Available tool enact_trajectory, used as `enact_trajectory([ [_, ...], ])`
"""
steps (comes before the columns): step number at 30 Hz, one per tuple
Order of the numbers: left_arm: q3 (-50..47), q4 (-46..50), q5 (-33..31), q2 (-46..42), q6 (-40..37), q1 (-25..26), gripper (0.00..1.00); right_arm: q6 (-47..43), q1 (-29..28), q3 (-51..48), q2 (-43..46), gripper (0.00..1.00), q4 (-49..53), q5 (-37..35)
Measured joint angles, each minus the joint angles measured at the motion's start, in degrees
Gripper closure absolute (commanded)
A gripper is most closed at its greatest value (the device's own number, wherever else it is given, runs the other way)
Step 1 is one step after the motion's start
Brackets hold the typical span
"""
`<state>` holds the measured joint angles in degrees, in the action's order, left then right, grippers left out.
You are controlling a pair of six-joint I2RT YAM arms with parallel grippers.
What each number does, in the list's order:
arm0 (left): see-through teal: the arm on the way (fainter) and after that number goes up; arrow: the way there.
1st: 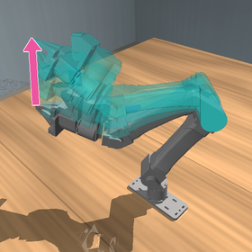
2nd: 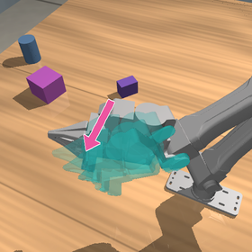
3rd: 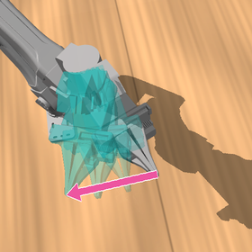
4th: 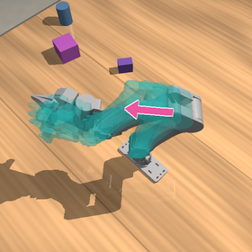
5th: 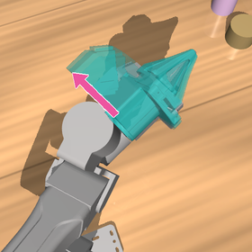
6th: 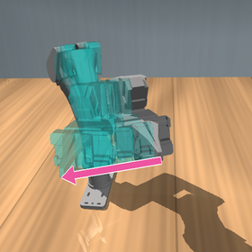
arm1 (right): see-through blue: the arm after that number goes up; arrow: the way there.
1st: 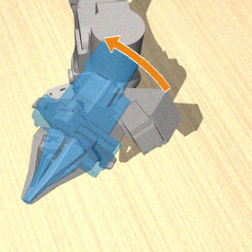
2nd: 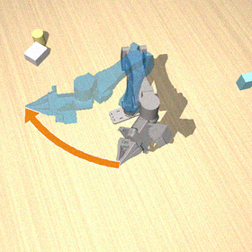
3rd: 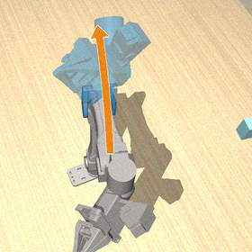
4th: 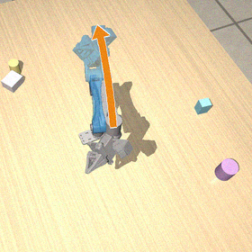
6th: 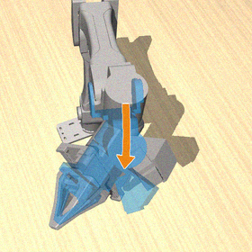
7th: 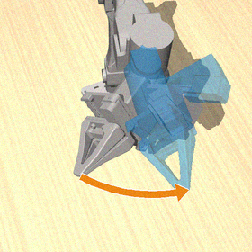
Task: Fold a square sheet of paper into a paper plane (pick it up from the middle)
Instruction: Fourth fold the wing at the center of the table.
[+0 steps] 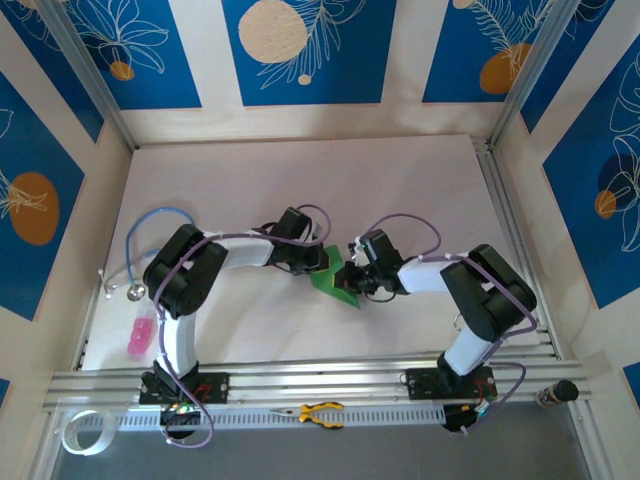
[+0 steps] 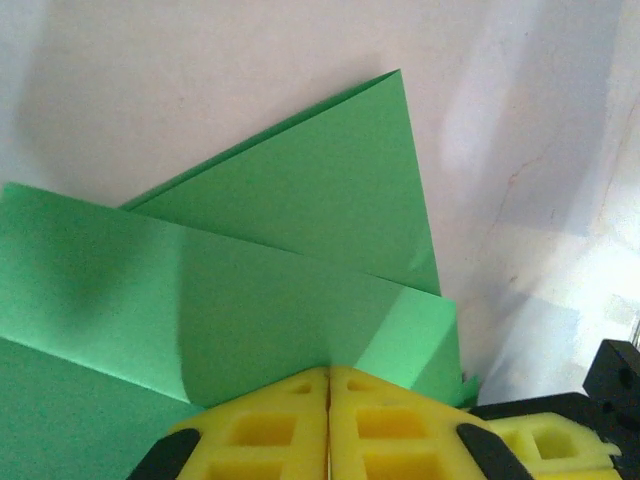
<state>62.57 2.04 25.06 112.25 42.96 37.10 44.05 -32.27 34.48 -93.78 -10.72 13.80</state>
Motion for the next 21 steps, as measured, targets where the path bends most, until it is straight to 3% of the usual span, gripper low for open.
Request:
enact_trajectory([
  [14, 0.0, -0.1, 0.0, 0.0, 0.0, 0.0, 0.91, -1.1, 0.9, -11.2, 13.4, 1.00, 4.5, -0.3],
  [21, 0.0, -0.1, 0.0, 0.0, 0.0, -0.1, 0.91, -0.9, 1.6, -12.2, 19.4, 0.97, 12.1, -1.0],
])
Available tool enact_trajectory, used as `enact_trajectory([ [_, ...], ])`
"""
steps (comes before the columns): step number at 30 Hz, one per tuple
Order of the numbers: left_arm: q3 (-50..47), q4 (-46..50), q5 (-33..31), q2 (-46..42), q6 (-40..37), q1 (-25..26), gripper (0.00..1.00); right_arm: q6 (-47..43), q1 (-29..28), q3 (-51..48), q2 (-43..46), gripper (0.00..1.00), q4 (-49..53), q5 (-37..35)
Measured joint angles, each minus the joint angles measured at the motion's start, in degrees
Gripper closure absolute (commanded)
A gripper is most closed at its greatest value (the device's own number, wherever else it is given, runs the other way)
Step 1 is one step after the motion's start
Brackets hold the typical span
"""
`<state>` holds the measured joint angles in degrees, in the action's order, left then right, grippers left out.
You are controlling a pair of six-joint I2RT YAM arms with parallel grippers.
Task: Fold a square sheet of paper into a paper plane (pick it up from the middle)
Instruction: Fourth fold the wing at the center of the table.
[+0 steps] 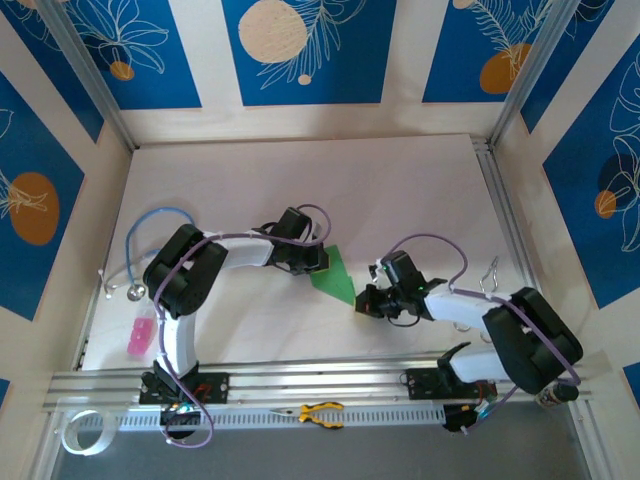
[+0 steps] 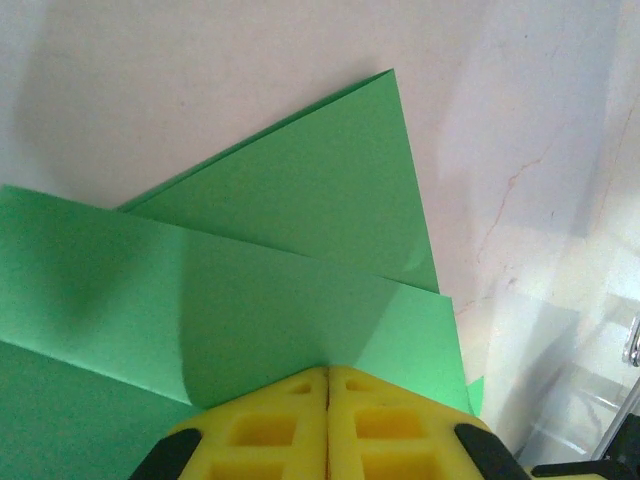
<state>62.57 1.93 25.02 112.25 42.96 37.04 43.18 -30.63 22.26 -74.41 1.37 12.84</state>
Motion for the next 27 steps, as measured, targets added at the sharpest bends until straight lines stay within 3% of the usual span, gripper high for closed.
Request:
enact_trajectory([
  [11, -0.2, -0.3, 0.0, 0.0, 0.3, -0.1, 0.91, 7.0, 6.5, 0.2, 4.7, 0.70, 3.8, 2.2],
  [27, -0.2, -0.2, 0.0, 0.0, 1.1, -0.2, 0.91, 8.6, 6.8, 1.7, -2.3, 0.69, 2.3, 8.6],
])
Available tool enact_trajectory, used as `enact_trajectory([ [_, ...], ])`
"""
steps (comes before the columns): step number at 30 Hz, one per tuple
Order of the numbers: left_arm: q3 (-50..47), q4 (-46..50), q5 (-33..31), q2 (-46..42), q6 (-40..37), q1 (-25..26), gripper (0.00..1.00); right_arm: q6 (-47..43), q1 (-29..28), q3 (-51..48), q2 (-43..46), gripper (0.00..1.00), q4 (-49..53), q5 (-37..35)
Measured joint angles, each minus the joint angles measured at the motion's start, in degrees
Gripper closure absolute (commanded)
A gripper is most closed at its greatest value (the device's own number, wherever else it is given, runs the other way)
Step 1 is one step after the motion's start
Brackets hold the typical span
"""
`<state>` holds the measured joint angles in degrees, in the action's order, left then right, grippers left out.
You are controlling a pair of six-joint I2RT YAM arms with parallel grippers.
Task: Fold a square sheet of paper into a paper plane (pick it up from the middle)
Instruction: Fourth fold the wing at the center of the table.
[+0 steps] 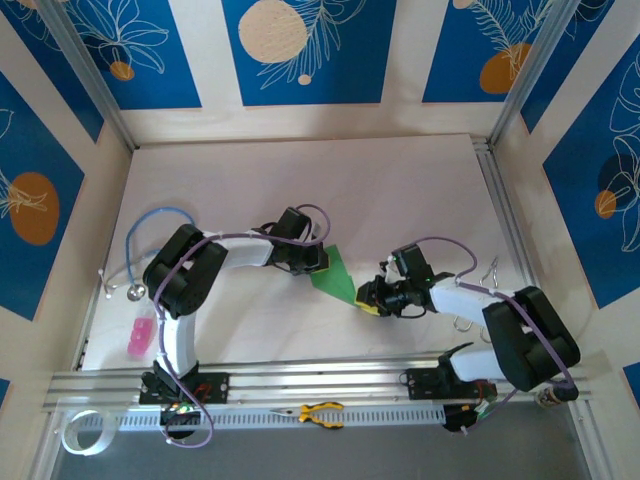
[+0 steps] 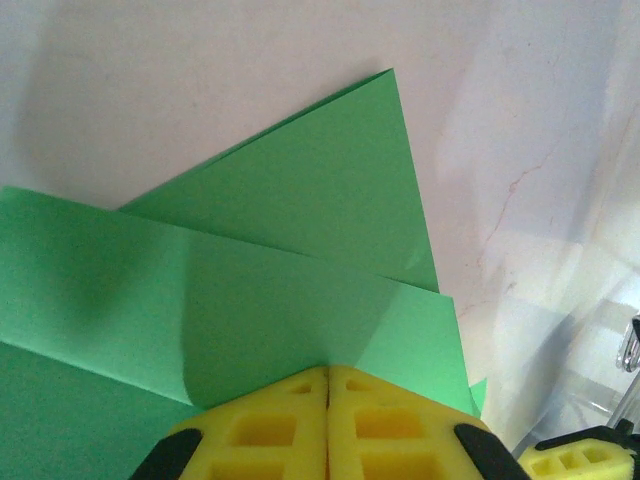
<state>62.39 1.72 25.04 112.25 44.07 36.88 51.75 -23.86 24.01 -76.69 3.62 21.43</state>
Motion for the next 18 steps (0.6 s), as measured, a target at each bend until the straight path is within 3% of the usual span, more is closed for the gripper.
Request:
enact_trajectory([
  [18, 0.0, 0.0, 0.0, 0.0, 0.0, 0.0, 0.91, 0.0, -0.5, 1.6, -1.8, 0.69, 1.0, -1.7],
])
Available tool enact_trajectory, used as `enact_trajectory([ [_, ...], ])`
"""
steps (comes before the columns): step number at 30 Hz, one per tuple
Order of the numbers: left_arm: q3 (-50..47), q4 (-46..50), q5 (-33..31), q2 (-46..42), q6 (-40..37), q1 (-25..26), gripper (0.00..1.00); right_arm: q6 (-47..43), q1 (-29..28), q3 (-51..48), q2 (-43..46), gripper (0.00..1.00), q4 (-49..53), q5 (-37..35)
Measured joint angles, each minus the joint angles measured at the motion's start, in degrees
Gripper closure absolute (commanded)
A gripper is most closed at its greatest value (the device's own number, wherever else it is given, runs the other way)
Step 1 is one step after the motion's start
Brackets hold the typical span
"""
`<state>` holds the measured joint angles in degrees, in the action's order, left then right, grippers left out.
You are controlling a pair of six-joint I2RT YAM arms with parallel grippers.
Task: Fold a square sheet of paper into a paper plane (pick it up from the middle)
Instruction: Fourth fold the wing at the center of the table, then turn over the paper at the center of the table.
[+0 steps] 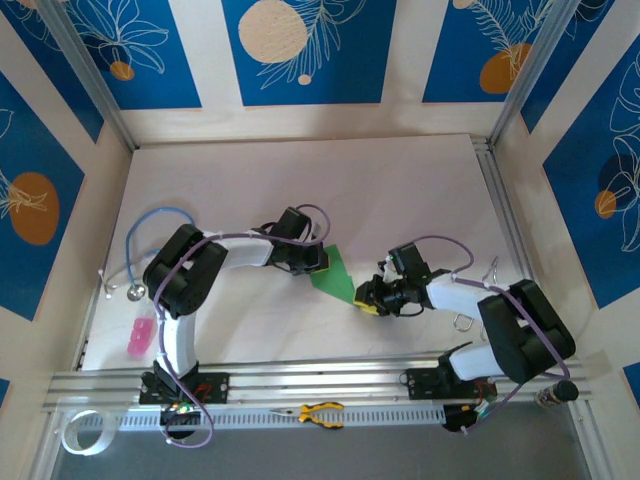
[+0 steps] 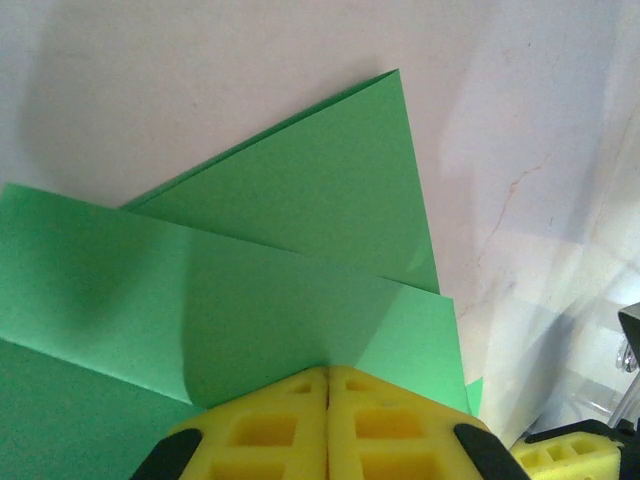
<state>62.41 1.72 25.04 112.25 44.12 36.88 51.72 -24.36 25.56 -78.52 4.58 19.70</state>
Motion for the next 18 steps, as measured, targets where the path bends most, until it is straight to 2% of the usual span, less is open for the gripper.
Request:
enact_trajectory([
  [8, 0.0, -0.1, 0.0, 0.0, 1.1, -0.5, 0.91, 0.0, 0.1, 0.0, 2.0, 0.68, 1.9, -3.2],
  [18, 0.0, -0.1, 0.1, 0.0, 1.5, -0.9, 0.91, 0.3, 0.1, 0.0, -0.1, 0.70, -2.3, 0.3],
])
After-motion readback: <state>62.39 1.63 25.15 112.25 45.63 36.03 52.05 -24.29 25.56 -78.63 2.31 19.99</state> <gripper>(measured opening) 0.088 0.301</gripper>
